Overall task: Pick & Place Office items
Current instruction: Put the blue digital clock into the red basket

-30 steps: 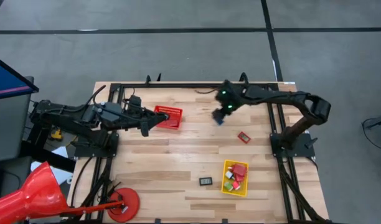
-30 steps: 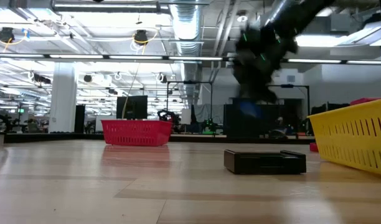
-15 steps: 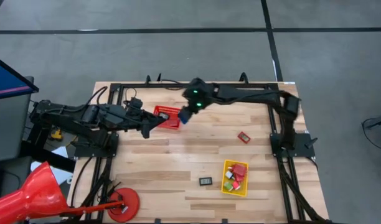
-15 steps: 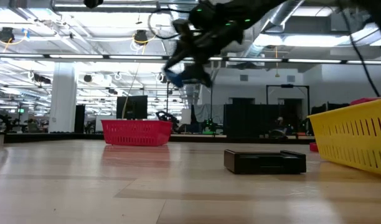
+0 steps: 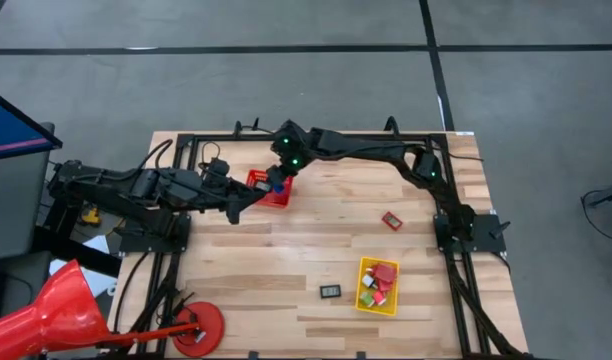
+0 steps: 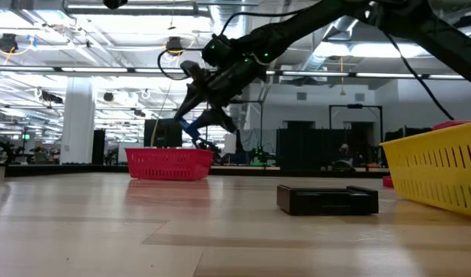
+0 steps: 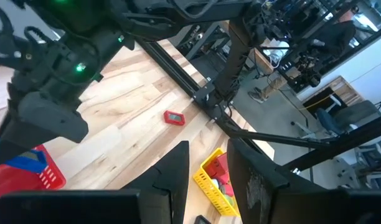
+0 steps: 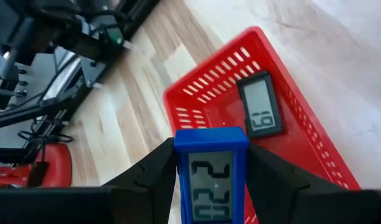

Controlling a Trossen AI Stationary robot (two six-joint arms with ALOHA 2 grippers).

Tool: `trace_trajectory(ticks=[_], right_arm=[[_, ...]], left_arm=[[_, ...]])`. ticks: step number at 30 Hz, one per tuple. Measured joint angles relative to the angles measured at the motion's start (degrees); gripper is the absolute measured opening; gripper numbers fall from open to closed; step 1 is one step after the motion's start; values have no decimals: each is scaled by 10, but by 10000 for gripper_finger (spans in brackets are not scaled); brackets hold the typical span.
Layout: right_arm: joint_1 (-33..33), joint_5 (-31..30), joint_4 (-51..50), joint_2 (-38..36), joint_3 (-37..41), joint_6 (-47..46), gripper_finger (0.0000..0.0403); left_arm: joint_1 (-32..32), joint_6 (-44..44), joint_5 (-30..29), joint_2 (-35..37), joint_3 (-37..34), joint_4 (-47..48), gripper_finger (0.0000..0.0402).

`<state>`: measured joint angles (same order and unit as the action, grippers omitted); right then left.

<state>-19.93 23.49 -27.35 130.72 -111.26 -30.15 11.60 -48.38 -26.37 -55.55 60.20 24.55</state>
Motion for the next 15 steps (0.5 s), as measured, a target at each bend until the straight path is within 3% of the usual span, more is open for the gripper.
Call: trace_trajectory(ticks=[15], right_arm=[[-10, -21, -10, -1, -2, 2, 161]], left_arm=[[0, 17, 19, 0, 0, 1, 104]])
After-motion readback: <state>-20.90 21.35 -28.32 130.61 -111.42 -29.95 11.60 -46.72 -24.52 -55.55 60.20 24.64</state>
